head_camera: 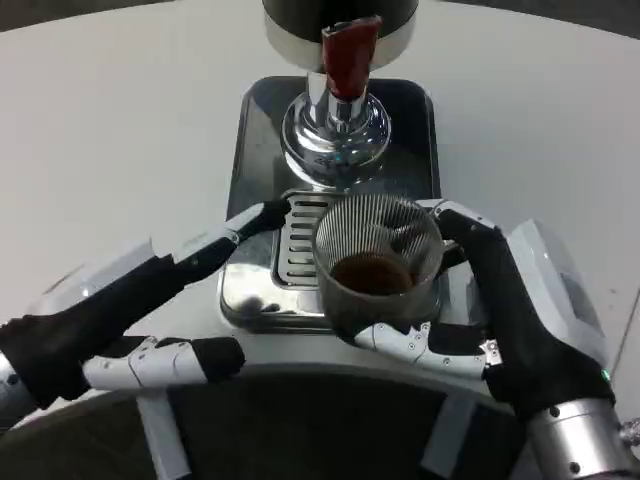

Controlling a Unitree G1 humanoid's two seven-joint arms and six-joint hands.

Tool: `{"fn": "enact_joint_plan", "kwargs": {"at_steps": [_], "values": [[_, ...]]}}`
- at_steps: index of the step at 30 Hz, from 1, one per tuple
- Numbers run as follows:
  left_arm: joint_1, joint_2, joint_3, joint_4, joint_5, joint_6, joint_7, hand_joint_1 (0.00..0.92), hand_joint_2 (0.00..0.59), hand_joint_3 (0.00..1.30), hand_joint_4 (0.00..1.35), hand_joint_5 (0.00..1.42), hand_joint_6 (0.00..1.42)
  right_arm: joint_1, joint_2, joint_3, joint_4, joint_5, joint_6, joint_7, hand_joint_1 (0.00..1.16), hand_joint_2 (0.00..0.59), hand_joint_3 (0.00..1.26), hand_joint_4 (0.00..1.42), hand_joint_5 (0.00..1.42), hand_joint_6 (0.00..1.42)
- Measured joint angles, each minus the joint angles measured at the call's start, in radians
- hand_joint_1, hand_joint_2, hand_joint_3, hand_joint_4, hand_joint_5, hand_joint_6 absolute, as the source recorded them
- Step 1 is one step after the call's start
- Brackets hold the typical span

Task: Grasp the cup under the faucet to collect the drink, then remove the cup.

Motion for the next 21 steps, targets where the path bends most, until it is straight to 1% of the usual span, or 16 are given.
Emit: {"fn": "enact_joint_plan", "kwargs": {"at_steps": [7, 11, 17, 21], "values": [[0.052, -0.002, -0.002, -0.063, 0.061, -0.005, 0.071, 0.0, 0.014, 0.0, 0.0, 0.0, 0.0, 0.045, -0.022, 0.001, -0.052, -0.002, -0.004, 0.026, 0.96, 0.284, 0.92, 1.13, 1.17, 1.41], [0.093, -0.002, -0.001, -0.104, 0.101, -0.012, 0.107, 0.0, 0.009, 0.0, 0.0, 0.0, 0.0, 0.068, -0.027, 0.006, -0.072, -0.002, -0.017, 0.04, 0.96, 0.284, 0.92, 1.14, 1.17, 1.42], [0.159, -0.002, 0.011, -0.184, 0.212, -0.01, 0.176, 0.0, 0.007, 0.0, 0.0, 0.0, 0.0, 0.101, -0.041, 0.02, -0.109, -0.004, -0.024, 0.065, 0.96, 0.284, 0.92, 1.14, 1.17, 1.42], [0.201, -0.009, 0.011, -0.245, 0.279, -0.004, 0.211, 0.052, 0.009, 0.0, 0.0, 0.0, 0.0, 0.116, -0.044, 0.032, -0.129, -0.012, -0.026, 0.074, 0.96, 0.284, 0.92, 1.14, 1.18, 1.42]]}}
